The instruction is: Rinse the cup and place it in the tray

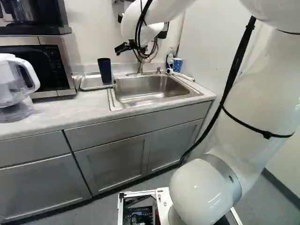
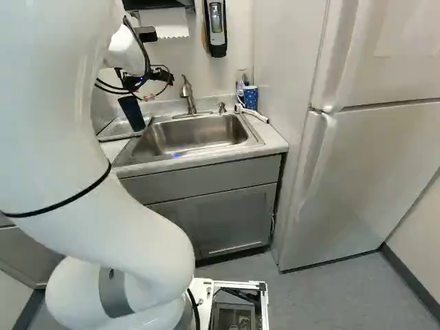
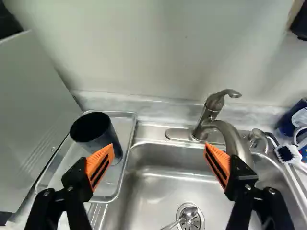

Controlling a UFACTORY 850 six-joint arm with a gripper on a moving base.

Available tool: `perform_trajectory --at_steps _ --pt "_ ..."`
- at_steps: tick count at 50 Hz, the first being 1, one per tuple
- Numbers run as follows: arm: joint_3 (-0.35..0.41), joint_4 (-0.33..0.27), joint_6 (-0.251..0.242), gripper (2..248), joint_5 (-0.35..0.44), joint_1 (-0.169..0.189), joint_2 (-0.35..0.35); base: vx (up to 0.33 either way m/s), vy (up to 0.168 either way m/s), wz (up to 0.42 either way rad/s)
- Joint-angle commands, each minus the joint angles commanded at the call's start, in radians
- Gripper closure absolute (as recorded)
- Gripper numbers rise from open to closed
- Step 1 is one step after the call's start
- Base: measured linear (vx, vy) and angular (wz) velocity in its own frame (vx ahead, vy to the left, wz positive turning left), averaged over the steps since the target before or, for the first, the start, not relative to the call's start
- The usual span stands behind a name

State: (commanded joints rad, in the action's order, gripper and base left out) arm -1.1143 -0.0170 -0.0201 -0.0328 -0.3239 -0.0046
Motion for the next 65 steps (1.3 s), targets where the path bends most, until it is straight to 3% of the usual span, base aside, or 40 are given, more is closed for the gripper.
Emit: perform_trajectory --at_steps 28,49,56,65 --pt "0.120 0.000 0.000 3 -0.110 0.021 0.123 0.000 0.000 0.000" --pt "0.207 0.000 0.000 3 -0.203 0.072 0.218 0.000 0.000 0.000" --pt "0.225 0.000 0.000 3 -0.203 0.092 0.239 0.000 0.000 0.000" --pt "0.225 0.000 0.000 3 -0.203 0.092 0.239 0.000 0.000 0.000"
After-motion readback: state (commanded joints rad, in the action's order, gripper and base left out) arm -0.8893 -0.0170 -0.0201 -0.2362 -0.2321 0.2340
